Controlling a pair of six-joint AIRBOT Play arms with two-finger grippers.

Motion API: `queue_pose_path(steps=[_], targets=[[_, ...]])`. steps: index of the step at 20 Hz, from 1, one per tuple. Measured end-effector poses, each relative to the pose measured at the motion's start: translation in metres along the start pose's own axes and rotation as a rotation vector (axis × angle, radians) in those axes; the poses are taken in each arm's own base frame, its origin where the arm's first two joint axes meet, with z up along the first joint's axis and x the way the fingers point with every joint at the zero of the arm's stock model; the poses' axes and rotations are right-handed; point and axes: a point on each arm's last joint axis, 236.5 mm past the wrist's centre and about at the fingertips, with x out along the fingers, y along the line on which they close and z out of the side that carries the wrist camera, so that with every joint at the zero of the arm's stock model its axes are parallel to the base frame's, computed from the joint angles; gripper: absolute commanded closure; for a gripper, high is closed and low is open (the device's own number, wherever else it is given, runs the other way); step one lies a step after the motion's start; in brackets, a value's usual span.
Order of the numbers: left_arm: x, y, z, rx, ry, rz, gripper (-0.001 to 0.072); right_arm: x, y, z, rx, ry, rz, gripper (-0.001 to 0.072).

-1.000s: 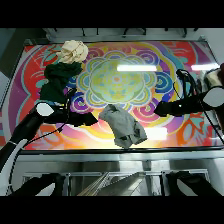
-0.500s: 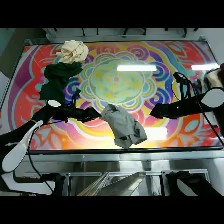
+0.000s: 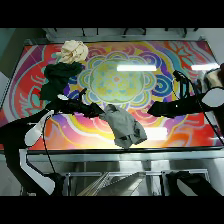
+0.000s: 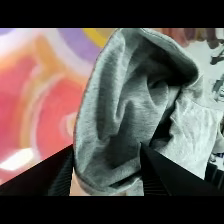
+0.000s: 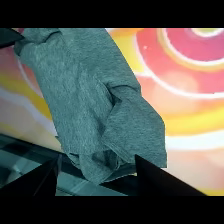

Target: Fold the shirts.

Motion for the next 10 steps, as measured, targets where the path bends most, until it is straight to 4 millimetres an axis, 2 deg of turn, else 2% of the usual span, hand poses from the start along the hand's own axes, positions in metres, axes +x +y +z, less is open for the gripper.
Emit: queue_pose_path(steps=[1, 2, 3, 4, 7, 10], targets=[[0.003, 0.002, -0.002, 0.000, 0.013, 0.008, 0.0491, 0.000, 0.000, 0.001, 0.000, -0.004, 0.001, 0.0193], [0.006, 0.002, -0.005, 0.005, 0.027, 0.015, 0.0613, 0.000, 0.001, 0.002, 0.000, -0.008, 0.002, 0.0193], [0.010, 0.000, -0.009, 0.008, 0.044, 0.013, 0.0671, 0.000, 0.001, 0.002, 0.000, -0.010, 0.002, 0.0193], [0.015, -0.002, -0.013, 0.018, 0.062, 0.017, 0.0697, 0.000, 0.001, 0.003, 0.000, -0.012, 0.003, 0.0193], [0.020, -0.005, -0.020, 0.062, 0.088, 0.058, 0.0697, 0.000, 0.001, 0.004, -0.002, -0.017, 0.003, 0.0193], [0.006, -0.024, -0.016, 0.139, 0.057, 0.087, 0.0698, 0.000, 0.001, 0.004, -0.004, -0.018, 0.003, 0.0193]])
